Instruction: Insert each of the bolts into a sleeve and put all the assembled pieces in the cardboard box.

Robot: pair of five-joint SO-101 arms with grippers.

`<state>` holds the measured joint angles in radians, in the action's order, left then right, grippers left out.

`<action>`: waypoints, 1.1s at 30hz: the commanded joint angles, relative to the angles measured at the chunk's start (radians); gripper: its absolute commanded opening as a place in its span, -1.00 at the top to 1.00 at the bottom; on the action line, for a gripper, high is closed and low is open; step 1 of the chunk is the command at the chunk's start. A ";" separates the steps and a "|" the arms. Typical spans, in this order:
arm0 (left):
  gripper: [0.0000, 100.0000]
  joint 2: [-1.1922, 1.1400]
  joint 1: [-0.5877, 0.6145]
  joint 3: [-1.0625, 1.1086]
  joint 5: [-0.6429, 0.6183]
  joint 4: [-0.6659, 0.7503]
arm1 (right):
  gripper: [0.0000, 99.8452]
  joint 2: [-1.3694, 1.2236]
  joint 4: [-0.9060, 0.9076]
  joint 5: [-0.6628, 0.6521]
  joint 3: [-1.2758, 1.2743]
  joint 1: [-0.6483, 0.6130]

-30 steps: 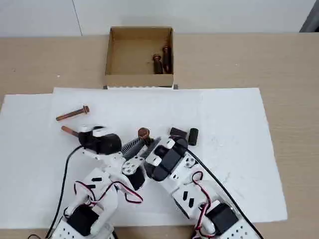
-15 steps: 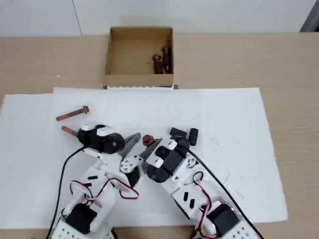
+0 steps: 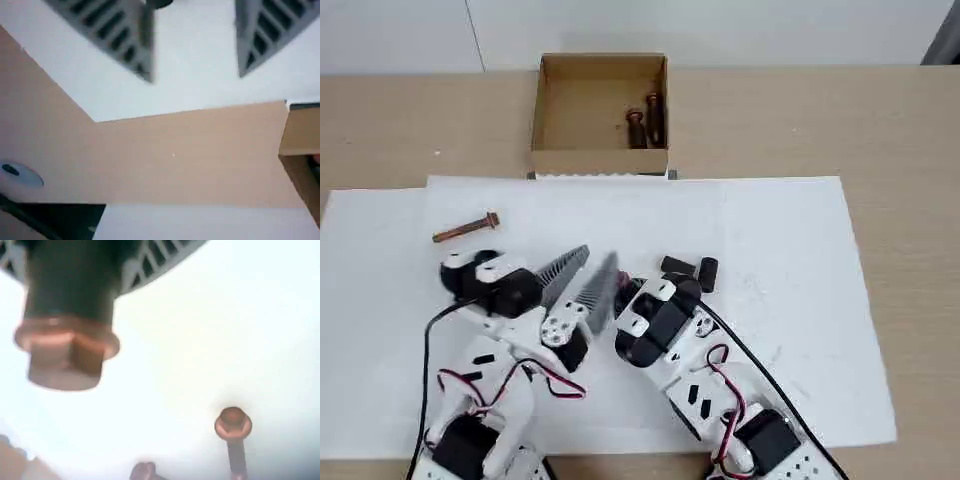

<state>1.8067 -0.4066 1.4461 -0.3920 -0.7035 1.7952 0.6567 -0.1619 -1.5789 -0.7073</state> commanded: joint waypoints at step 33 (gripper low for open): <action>0.99 0.006 0.368 0.237 0.333 -0.077 | 1.00 -0.911 0.168 0.233 0.918 0.282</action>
<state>1.8052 -0.0537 1.6855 -0.0621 -0.7772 1.0848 0.8439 0.0621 -0.8439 -0.4465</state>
